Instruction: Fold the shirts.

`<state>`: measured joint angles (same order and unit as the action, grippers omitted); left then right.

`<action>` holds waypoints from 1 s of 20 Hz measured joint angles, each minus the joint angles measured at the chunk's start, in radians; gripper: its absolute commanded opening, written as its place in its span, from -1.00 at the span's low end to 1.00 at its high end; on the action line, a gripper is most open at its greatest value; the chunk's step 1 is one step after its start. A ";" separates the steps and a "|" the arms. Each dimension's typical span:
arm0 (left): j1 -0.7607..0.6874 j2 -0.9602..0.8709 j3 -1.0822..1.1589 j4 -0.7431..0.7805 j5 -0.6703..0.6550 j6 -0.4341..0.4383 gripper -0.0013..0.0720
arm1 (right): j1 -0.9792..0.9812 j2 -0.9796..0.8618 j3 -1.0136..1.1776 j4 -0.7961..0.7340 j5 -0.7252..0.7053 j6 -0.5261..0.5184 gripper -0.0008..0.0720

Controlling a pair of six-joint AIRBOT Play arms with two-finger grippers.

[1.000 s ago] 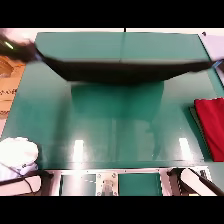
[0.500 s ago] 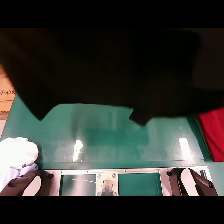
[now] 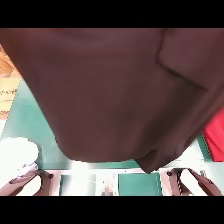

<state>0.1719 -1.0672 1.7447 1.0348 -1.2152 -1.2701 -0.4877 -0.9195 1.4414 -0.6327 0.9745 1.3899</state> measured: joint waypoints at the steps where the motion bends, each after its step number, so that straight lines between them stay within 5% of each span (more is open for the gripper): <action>1: 0.000 -0.062 -0.043 -0.028 0.000 0.017 -0.90 | 0.024 -0.047 -0.058 0.002 -0.028 -0.023 -0.93; 10: -0.081 -0.609 -0.190 -0.116 0.150 0.092 -0.90 | 0.112 -0.601 -0.193 0.012 -0.158 -0.130 -0.93; 16: -0.109 -0.736 -0.195 -0.136 0.319 0.095 -0.90 | 0.117 -0.828 -0.060 0.015 -0.165 -0.140 -0.93; 20: -0.114 -0.753 -0.195 -0.114 0.294 0.099 -0.90 | 0.096 -0.862 -0.023 -0.019 -0.089 -0.142 -0.94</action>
<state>0.0582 -1.8206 1.5497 0.9203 -0.9207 -1.1713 -0.3920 -1.7813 1.4181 -0.6518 0.8856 1.2480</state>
